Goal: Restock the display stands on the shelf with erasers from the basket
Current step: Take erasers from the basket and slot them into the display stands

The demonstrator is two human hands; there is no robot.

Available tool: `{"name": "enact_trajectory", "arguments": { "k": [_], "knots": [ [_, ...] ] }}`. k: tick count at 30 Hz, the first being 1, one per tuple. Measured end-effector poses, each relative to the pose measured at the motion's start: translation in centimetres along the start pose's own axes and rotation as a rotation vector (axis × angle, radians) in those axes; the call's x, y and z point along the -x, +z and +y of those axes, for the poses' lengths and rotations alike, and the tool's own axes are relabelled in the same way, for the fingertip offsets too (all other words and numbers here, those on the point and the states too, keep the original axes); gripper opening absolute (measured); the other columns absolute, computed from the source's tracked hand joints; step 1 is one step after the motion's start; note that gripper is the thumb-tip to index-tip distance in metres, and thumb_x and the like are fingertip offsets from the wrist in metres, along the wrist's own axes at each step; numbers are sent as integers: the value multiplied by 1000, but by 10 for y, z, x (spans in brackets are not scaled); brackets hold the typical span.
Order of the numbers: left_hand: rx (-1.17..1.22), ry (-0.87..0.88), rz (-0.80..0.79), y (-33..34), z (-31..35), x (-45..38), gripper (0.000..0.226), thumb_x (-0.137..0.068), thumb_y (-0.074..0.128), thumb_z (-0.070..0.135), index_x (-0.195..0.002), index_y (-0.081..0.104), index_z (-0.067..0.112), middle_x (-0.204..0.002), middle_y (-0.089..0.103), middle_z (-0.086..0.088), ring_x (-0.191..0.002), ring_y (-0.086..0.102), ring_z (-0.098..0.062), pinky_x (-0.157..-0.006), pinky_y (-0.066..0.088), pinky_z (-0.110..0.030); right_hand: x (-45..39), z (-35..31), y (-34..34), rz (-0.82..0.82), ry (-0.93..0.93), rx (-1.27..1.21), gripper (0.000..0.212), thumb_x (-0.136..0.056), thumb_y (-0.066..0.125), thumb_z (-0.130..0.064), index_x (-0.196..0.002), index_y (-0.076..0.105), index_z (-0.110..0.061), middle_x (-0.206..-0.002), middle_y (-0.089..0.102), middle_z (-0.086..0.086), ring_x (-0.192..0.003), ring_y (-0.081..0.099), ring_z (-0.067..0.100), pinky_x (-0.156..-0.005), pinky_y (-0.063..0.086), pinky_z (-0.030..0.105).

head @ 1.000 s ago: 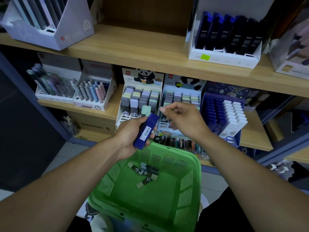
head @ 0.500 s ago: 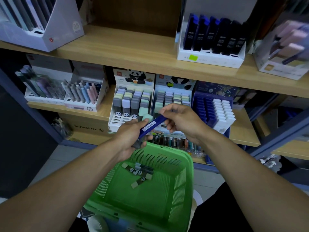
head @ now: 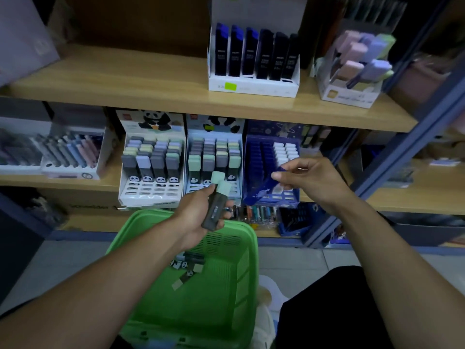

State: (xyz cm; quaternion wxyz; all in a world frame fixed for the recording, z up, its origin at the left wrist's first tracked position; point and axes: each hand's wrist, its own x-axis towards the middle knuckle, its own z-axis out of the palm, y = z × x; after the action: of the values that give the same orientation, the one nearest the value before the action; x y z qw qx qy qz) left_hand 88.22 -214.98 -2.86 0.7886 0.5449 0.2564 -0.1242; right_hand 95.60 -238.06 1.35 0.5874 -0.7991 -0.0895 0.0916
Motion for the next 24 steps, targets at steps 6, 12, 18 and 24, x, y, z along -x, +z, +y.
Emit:
{"name": "enact_trajectory", "arguments": {
  "k": [6, 12, 18, 24],
  "knots": [
    [-20, 11, -13, 4, -7, -2, 21, -107, 44, 22, -118, 59, 11, -97, 76, -14, -63, 63, -19, -48, 46, -28, -8, 16, -14, 176, -78, 426, 21, -75, 85, -35, -91, 78, -24, -82, 75, -7, -79, 71, 7, -79, 60, 35],
    [-59, 16, -40, 3, -8, -1, 19, -104, 48, 24, -115, 61, 15, -98, 77, -10, -69, 64, -17, -50, 46, -28, -17, 15, 0, 121, -178, 589, 18, -83, 81, -23, -99, 74, -20, -86, 66, -9, -79, 63, 3, -67, 51, 13],
    [-79, 20, -79, 2, -7, -3, 24, -100, 56, 30, -118, 62, 16, -102, 77, -6, -67, 64, -12, -53, 46, -26, -22, 16, 7, 130, -207, 683, 17, -82, 82, -21, -97, 74, -18, -82, 66, -3, -79, 64, 13, -67, 50, 18],
    [-94, 33, -99, -1, -7, -4, 30, -95, 64, 34, -119, 64, 16, -106, 77, -3, -71, 64, -10, -56, 49, -25, -19, 13, 7, 79, -192, 679, 14, -81, 83, -24, -92, 74, -23, -80, 67, -7, -76, 64, 6, -70, 55, 20]
  ]
}}
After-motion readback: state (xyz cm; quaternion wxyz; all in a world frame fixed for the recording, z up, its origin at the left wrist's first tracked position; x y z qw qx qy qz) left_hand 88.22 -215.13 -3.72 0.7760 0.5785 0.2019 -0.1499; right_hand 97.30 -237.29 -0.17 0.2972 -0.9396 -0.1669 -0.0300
